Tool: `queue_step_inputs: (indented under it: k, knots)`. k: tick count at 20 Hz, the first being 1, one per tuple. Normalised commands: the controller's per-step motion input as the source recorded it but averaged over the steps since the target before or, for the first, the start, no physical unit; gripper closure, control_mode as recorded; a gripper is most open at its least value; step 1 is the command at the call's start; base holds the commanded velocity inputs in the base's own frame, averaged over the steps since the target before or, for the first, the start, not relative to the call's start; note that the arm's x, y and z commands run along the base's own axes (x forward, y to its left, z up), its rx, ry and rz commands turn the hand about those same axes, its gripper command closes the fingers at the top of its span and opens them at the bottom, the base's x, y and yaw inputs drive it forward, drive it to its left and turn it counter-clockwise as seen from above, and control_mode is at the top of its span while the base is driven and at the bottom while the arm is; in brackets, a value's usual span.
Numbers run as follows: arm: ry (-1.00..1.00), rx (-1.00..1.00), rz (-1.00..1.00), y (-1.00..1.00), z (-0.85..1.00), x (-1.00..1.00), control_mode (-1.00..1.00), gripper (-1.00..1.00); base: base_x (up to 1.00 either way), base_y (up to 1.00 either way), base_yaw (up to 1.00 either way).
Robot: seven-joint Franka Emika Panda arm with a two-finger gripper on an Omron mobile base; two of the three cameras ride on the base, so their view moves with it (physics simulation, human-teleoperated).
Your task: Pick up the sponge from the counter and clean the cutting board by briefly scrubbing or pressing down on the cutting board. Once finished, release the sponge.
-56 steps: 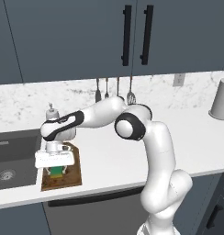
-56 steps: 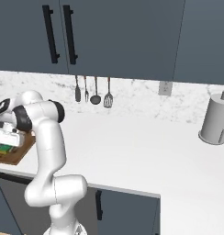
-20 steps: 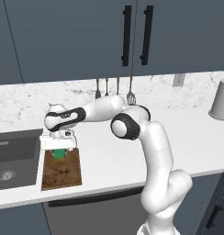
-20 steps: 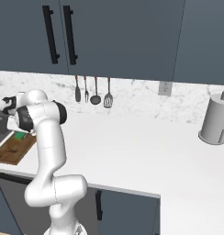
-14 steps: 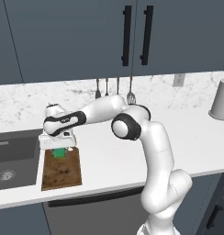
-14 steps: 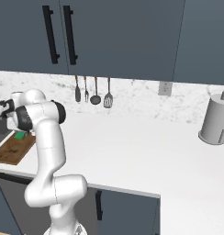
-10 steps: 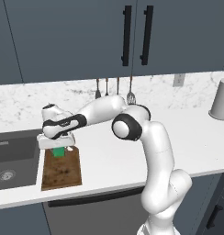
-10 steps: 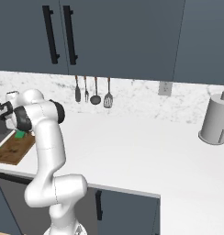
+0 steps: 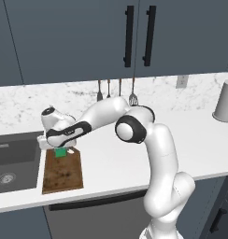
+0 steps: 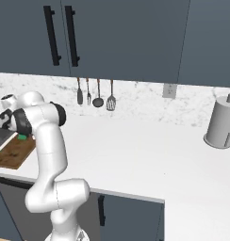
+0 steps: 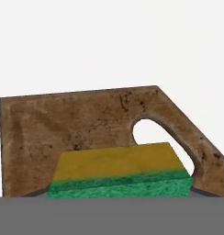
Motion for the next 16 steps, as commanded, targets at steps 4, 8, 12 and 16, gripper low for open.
queue_step_inputs:
  k: [4,8,12,16]
  knots:
    - [-0.12,0.0,0.0,0.0,-0.66,-0.1,-1.0,1.0,0.0,0.0,0.0]
    - [-0.08,0.0,0.0,-0.04,-0.59,-0.53,-1.0,1.0,0.0,0.0,0.0]
    - [-0.05,0.05,0.0,-0.06,-0.56,-0.79,-1.0,1.0,0.0,0.0,0.0]
    - [-0.02,0.1,0.0,-0.11,-0.55,-0.92,-1.0,1.0,0.0,0.0,0.0]
